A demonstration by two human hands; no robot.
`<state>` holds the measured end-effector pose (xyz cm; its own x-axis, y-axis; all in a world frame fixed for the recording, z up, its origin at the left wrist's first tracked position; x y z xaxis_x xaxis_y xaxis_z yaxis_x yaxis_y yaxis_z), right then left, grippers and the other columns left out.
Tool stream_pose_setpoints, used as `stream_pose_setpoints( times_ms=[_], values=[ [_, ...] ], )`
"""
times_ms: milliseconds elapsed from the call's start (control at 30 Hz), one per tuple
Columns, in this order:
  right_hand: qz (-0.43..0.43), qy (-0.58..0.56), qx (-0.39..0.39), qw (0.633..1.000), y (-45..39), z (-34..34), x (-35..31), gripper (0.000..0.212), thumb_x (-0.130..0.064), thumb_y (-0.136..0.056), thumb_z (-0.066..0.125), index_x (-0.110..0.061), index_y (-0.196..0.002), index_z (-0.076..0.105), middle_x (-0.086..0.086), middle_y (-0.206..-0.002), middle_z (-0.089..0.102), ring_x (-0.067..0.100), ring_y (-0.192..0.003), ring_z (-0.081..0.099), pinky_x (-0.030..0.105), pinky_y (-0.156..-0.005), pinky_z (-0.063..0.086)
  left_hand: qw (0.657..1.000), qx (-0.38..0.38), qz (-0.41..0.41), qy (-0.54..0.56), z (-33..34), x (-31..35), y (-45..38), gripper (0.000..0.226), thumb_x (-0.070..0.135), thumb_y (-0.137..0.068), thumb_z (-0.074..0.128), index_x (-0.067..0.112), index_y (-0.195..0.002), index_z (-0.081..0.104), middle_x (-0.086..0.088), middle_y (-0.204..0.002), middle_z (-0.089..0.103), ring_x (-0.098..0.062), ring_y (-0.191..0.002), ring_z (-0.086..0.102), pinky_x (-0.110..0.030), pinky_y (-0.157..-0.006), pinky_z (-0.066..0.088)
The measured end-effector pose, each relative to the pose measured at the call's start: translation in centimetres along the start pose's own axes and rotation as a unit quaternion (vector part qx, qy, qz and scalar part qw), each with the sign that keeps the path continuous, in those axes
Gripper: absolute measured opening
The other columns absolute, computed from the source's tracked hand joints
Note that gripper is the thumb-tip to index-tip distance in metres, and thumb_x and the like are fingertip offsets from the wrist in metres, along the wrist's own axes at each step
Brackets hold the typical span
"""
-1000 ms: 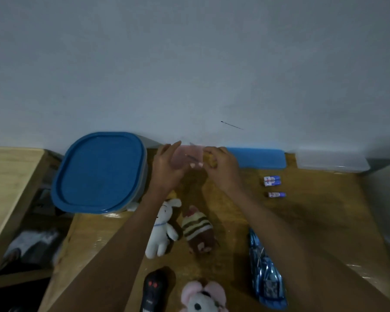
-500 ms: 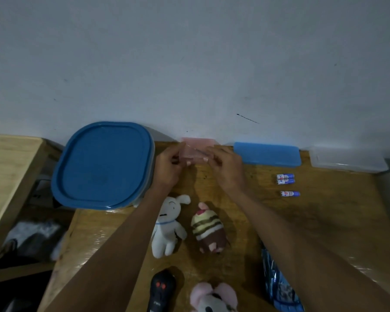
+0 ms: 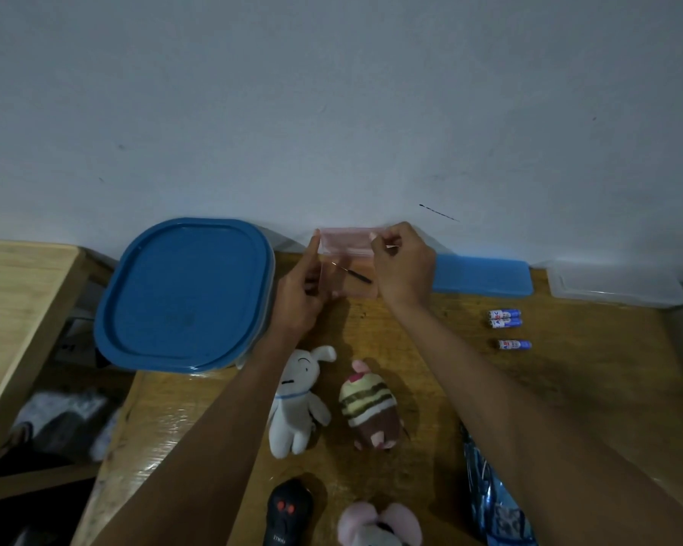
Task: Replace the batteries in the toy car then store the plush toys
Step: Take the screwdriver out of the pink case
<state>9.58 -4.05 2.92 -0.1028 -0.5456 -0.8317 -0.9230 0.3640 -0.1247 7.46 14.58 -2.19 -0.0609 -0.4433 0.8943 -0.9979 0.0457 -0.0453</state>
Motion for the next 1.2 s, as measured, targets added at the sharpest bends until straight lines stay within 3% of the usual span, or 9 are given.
stream_pose_setpoints(
  times_ms=[200,333,400,533,600,767,933,1067,1200],
  values=[
    [-0.034,0.066,-0.065,0.995,1.2,0.5,1.5,0.020,-0.029,-0.094,0.066,-0.024,-0.113,0.067,-0.005,-0.106,0.062,0.012,-0.095,0.061,0.027,-0.076,0.055,1.000,-0.013,-0.003,0.006,0.2,0.2,-0.3,0.092,-0.002,-0.085,0.074,0.018,-0.159,0.023,0.000,-0.113,0.067,0.012,-0.094,0.062,-0.009,-0.078,0.052],
    [-0.016,0.150,-0.132,0.980,1.9,2.2,3.1,0.015,-0.034,-0.088,0.072,-0.027,-0.102,0.074,-0.005,-0.098,0.062,0.015,-0.092,0.061,0.032,-0.076,0.056,1.000,-0.020,-0.004,0.013,0.3,0.1,-0.4,0.101,-0.006,-0.079,0.078,0.019,-0.159,0.021,-0.002,-0.112,0.068,0.014,-0.094,0.063,-0.009,-0.077,0.053],
    [-0.008,0.183,-0.131,0.974,2.1,2.7,3.1,0.015,-0.036,-0.085,0.075,-0.027,-0.097,0.076,-0.006,-0.092,0.066,0.015,-0.089,0.063,0.035,-0.074,0.059,1.000,-0.023,-0.003,0.015,0.4,0.1,-0.4,0.100,-0.007,-0.080,0.077,0.018,-0.158,0.020,0.003,-0.109,0.066,0.015,-0.093,0.062,-0.008,-0.075,0.051],
    [0.008,0.193,-0.123,0.973,2.2,3.1,2.7,0.010,-0.029,-0.086,0.076,-0.021,-0.092,0.076,-0.006,-0.083,0.065,0.012,-0.078,0.060,0.025,-0.059,0.048,1.000,-0.020,0.002,0.008,0.4,0.1,-0.4,0.096,-0.006,-0.083,0.075,0.018,-0.159,0.021,0.002,-0.111,0.065,0.015,-0.094,0.061,-0.007,-0.077,0.051],
    [0.019,0.200,-0.117,0.973,2.2,3.1,2.5,0.008,-0.027,-0.088,0.075,-0.021,-0.094,0.076,-0.005,-0.086,0.066,0.012,-0.079,0.060,0.024,-0.059,0.046,1.000,-0.016,0.004,0.012,0.4,0.0,-0.3,0.096,-0.006,-0.082,0.075,0.018,-0.158,0.022,-0.001,-0.113,0.066,0.013,-0.095,0.062,-0.008,-0.077,0.052],
    [0.004,0.097,-0.076,0.992,2.6,1.7,2.3,0.013,-0.029,-0.091,0.069,-0.026,-0.101,0.076,-0.005,-0.093,0.063,0.014,-0.088,0.060,0.032,-0.072,0.056,1.000,0.000,-0.001,0.000,0.3,-0.1,-0.3,0.093,-0.004,-0.083,0.075,0.021,-0.157,0.026,-0.002,-0.110,0.068,0.011,-0.092,0.063,-0.008,-0.077,0.052],
    [-0.068,-0.065,-0.022,0.995,2.6,-1.4,1.1,0.014,-0.021,-0.092,0.069,-0.019,-0.105,0.073,-0.004,-0.094,0.068,0.013,-0.086,0.063,0.030,-0.072,0.055,1.000,0.003,-0.025,-0.008,0.3,0.1,-0.2,0.089,-0.001,-0.085,0.074,0.024,-0.158,0.028,-0.003,-0.112,0.067,-0.007,-0.097,0.063,-0.007,-0.076,0.051],
    [-0.067,-0.077,-0.007,0.995,2.0,-2.1,1.1,0.015,-0.018,-0.095,0.065,-0.015,-0.108,0.071,-0.003,-0.097,0.068,0.008,-0.087,0.062,0.024,-0.074,0.054,0.999,0.000,-0.035,-0.023,0.3,0.2,-0.1,0.091,0.004,-0.087,0.075,0.029,-0.159,0.025,0.003,-0.120,0.064,-0.007,-0.105,0.061,-0.005,-0.079,0.049],
    [-0.039,-0.013,-0.073,0.997,2.4,-0.5,2.8,0.021,-0.021,-0.097,0.062,-0.019,-0.117,0.068,-0.005,-0.105,0.066,0.010,-0.096,0.061,0.027,-0.082,0.057,0.999,-0.006,-0.041,0.005,0.4,0.6,0.3,0.086,0.000,-0.083,0.076,0.023,-0.155,0.035,0.005,-0.122,0.063,0.002,-0.102,0.059,-0.005,-0.085,0.049]
  ],
)
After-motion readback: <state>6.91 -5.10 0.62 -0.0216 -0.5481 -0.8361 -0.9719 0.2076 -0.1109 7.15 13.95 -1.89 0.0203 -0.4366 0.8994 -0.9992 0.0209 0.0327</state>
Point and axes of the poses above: each hand's wrist, its own y-axis away from the middle knuckle, its own z-axis out of the palm, x = y × z, the point moved 6 cm from there along -y, towards the middle knuckle
